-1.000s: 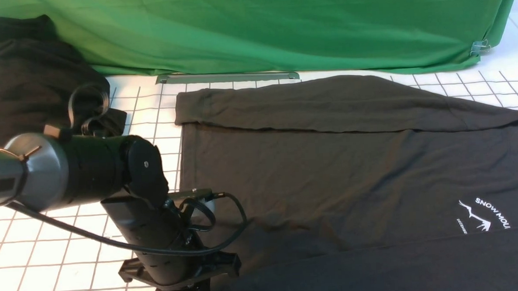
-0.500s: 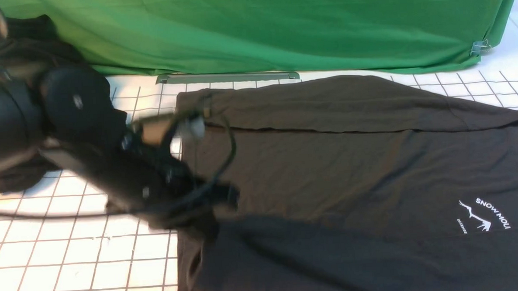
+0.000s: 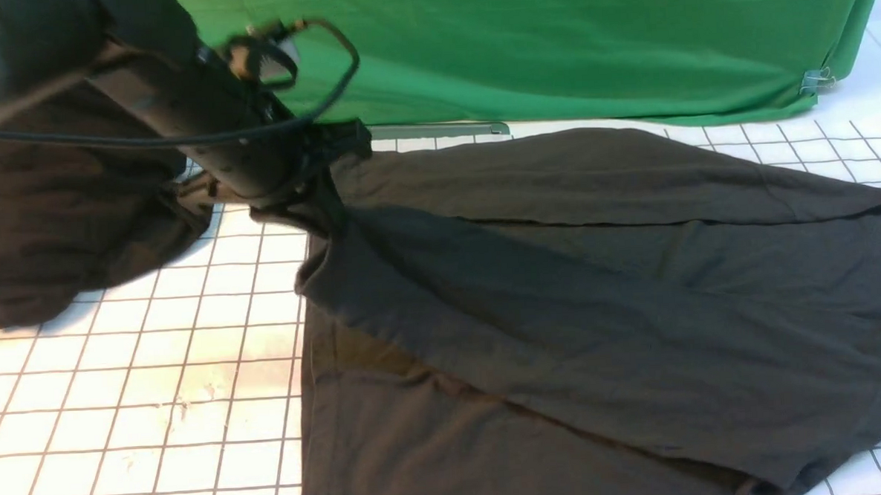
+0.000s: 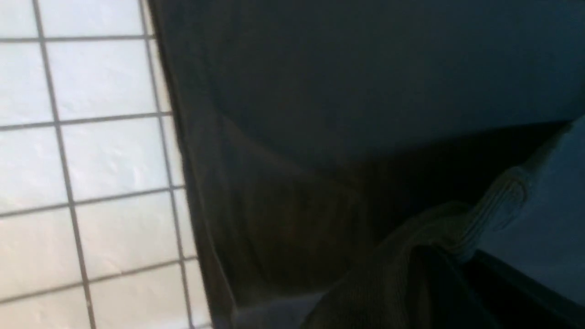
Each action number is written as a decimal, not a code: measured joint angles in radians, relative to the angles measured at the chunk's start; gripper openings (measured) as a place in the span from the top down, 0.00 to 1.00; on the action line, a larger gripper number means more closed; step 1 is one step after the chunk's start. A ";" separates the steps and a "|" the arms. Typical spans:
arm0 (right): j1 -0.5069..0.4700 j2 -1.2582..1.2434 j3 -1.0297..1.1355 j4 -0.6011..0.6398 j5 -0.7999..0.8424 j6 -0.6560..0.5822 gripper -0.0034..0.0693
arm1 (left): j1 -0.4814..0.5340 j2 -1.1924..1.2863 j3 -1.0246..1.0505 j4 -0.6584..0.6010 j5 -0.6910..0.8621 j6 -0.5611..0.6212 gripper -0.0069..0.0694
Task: Fold a long-sleeved shirt over a white checkered tablecloth.
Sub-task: 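Fold the left side of the black T-shirt inward over its body, then grab the top left corner of the dark shirt with the left gripper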
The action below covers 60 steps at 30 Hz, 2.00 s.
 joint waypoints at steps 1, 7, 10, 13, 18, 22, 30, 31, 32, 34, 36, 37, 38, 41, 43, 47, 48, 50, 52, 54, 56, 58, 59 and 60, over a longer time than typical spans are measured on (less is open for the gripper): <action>0.000 0.000 0.000 0.000 0.000 0.000 0.77 | 0.006 0.041 -0.010 -0.001 -0.001 0.000 0.88; 0.000 0.000 0.000 0.001 0.000 0.000 0.76 | 0.011 0.192 -0.088 0.063 -0.019 -0.045 0.82; 0.000 0.000 0.000 0.001 0.000 0.000 0.76 | 0.025 0.227 -0.161 0.111 -0.022 -0.102 0.72; 0.000 0.000 0.000 0.001 0.000 0.000 0.76 | 0.054 0.251 -0.265 0.130 -0.026 -0.121 0.58; 0.000 0.000 0.000 0.002 0.000 0.001 0.76 | 0.106 0.314 -0.393 0.057 -0.037 -0.126 0.42; 0.000 0.000 0.000 0.002 0.000 0.001 0.76 | 0.130 0.378 -0.425 0.017 -0.052 -0.126 0.40; 0.000 0.000 0.000 0.002 0.000 0.001 0.75 | 0.184 0.488 -0.428 0.011 -0.161 -0.153 0.44; 0.000 0.000 0.000 0.002 0.000 0.001 0.75 | 0.189 0.495 -0.429 0.011 -0.188 -0.155 0.45; 0.000 0.000 0.000 0.002 0.000 0.001 0.75 | 0.190 0.496 -0.429 0.011 -0.192 -0.155 0.46; 0.000 0.000 0.000 0.002 0.001 0.001 0.74 | 0.192 0.513 -0.429 -0.007 -0.235 -0.156 0.48; 0.000 0.000 0.000 0.002 0.001 0.003 0.74 | 0.192 0.523 -0.429 -0.035 -0.245 -0.156 0.49; 0.000 0.000 0.000 0.002 0.001 0.003 0.74 | 0.192 0.525 -0.429 -0.039 -0.245 -0.156 0.49; 0.000 0.000 0.000 0.003 0.002 0.009 0.73 | 0.191 0.533 -0.430 -0.070 -0.258 -0.156 0.50; 0.000 0.000 0.000 0.003 0.003 0.029 0.73 | 0.189 0.550 -0.436 -0.149 -0.276 -0.152 0.52; 0.000 0.000 0.000 0.003 0.003 0.031 0.73 | 0.189 0.552 -0.436 -0.173 -0.281 -0.142 0.52; 0.000 0.000 0.000 0.003 0.003 0.033 0.72 | 0.188 0.560 -0.436 -0.213 -0.283 -0.095 0.57; 0.000 0.000 0.000 0.003 0.003 0.033 0.72 | 0.188 0.560 -0.436 -0.217 -0.283 -0.088 0.60; 0.000 0.000 0.000 0.003 0.003 0.034 0.72 | 0.187 0.561 -0.436 -0.217 -0.282 -0.083 0.65; 0.000 0.000 0.000 0.003 0.003 0.035 0.72 | 0.186 0.562 -0.436 -0.215 -0.281 -0.080 0.77; 0.000 0.000 0.000 0.003 0.006 0.039 0.72 | 0.186 0.561 -0.436 -0.215 -0.281 -0.080 0.85; 0.000 0.000 0.000 0.003 0.008 0.040 0.72 | 0.186 0.558 -0.436 -0.215 -0.281 -0.078 0.87; 0.000 0.000 0.000 0.003 0.008 0.043 0.71 | 0.188 0.539 -0.436 -0.215 -0.279 -0.076 0.87; 0.000 0.000 0.000 0.003 0.009 0.043 0.71 | 0.189 0.529 -0.436 -0.217 -0.279 -0.073 0.87; 0.000 0.000 0.000 0.003 0.009 0.044 0.71 | 0.191 0.516 -0.436 -0.220 -0.278 -0.070 0.87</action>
